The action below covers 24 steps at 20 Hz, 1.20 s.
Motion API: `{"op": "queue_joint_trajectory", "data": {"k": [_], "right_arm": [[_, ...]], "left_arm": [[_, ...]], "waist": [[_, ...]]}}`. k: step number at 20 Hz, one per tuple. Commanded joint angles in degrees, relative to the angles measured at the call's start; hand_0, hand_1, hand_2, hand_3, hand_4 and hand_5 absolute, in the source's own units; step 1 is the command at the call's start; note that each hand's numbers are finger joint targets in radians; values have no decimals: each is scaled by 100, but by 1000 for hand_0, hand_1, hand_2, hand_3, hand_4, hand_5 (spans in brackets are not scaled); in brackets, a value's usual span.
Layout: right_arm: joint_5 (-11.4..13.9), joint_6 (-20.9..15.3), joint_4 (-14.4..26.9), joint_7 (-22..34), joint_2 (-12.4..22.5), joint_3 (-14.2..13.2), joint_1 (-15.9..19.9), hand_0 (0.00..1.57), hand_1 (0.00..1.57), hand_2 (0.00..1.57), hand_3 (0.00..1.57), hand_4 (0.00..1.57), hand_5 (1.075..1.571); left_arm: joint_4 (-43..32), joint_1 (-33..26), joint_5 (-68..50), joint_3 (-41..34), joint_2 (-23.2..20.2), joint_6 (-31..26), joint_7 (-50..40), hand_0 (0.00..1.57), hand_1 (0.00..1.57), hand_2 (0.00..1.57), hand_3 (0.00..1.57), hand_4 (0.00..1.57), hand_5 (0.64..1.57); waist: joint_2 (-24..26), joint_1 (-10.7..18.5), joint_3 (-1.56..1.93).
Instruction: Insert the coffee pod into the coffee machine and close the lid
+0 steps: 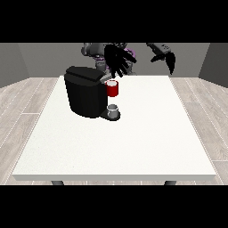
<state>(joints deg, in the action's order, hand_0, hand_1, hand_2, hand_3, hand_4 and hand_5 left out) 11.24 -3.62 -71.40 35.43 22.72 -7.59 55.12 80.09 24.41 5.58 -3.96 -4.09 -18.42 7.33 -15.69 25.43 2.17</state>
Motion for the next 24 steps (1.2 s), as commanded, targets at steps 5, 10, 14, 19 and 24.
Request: {"op": "queue_joint_trajectory", "data": {"k": [5,10,14,19,24], "right_arm": [[-72,9,-143,-1517,-480,342,895,0,0,0,0,0,1571],[-91,-30,528,-1708,-553,209,1425,0,0,0,0,53,1571],[-80,-104,797,-2092,-937,359,1413,0,0,0,0,0,1571],[-246,136,985,-2902,-1121,394,1071,0,0,0,0,0,1571],[-246,71,678,-3075,-1957,898,392,0,0,0,0,181,1571]], "left_arm": [[111,493,-1,3,-114,-66,4,0,0,0,0,328,1571],[197,775,-229,-71,-164,-222,-246,0,0,0,0,349,1571],[242,692,-97,41,-17,-37,-257,0,0,0,0,329,1571],[553,320,-75,161,119,66,-528,0,0,0,0,266,1571],[242,-515,-110,-45,-30,26,-310,0,0,0,0,266,1571]], "waist": [[-634,566,-217],[-731,629,-221],[-690,417,-220],[-310,167,-216],[487,-302,-218]]}}
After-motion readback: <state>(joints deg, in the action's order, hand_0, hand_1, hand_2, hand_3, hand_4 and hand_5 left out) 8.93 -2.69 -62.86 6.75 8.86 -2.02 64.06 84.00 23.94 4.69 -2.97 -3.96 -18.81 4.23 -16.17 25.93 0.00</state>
